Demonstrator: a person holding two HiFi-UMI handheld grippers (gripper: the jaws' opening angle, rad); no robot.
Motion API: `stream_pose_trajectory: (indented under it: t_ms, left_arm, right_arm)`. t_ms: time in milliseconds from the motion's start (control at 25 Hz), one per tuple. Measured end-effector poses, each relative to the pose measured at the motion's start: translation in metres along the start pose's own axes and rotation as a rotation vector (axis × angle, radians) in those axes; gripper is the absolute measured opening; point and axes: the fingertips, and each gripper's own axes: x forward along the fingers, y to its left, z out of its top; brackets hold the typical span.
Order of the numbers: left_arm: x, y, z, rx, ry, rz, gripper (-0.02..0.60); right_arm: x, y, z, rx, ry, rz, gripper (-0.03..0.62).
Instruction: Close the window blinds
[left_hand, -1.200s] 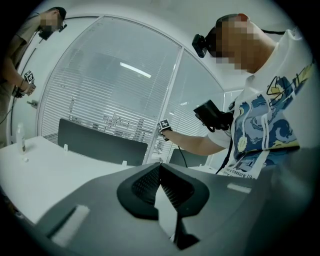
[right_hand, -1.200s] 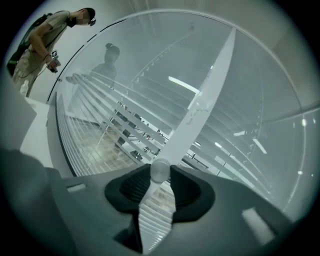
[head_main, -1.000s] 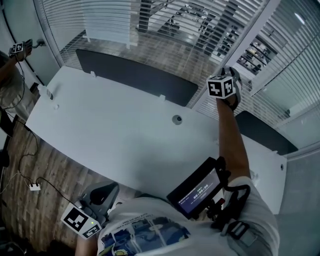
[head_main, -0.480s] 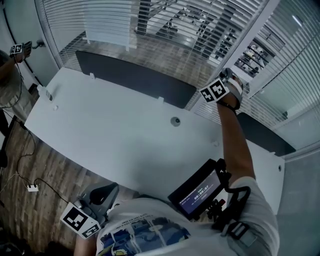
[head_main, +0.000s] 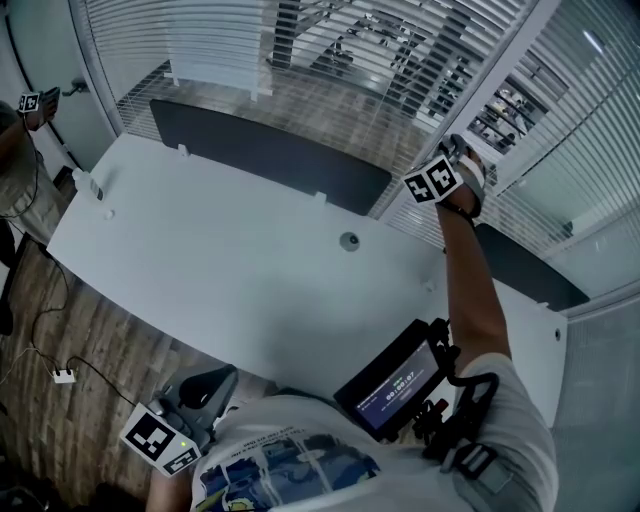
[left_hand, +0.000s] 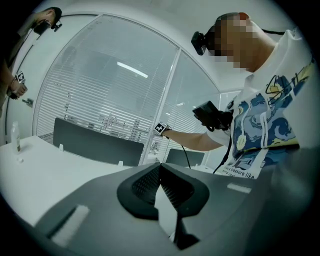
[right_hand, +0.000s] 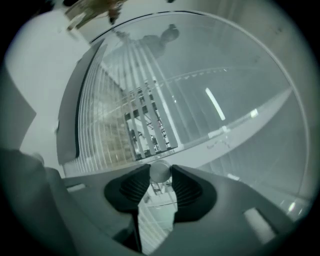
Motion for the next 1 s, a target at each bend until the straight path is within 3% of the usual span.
stream_pose_trajectory:
  t_ms: [200,280,360,440,680,1000]
  left_arm:
    - [-0.001,0.002,-0.001,0.003,0.008,-0.006,0.003]
    - [-0.001,0.001,-0.001,0.007,0.011,-0.015,0.003]
    - [0.001,-0.001,-0.001,0.010,0.015,-0.024,0.003]
    - [0.003,-0.003,-0.001,0.014,0.020,-0.032,0.003]
    - [0.003,-0.001,-0.001,0.014,0.021,-0.033,0.003]
    - [0.000,0.002,-0.003,0.005,0.023,-0.025,0.003]
  right_arm:
    - [-0.026,-0.011,0.002,0.557,-0.111,0.127,0.149]
    - [-0.032,-0.016,-0.002,0.830,-0.152,0.179,0.149]
    - [-0.030,-0.013,-0.012,1.118,-0.156,0.253,0.149]
    - [-0.028,-0.009,-0.019,1.329,-0.158,0.309,0.150]
    - [-0.020,-0.003,-0.019,1.687,-0.154,0.410,0.150]
    - [-0.011,-0.017,-0.015,1.857,-0.175,0.403,0.149]
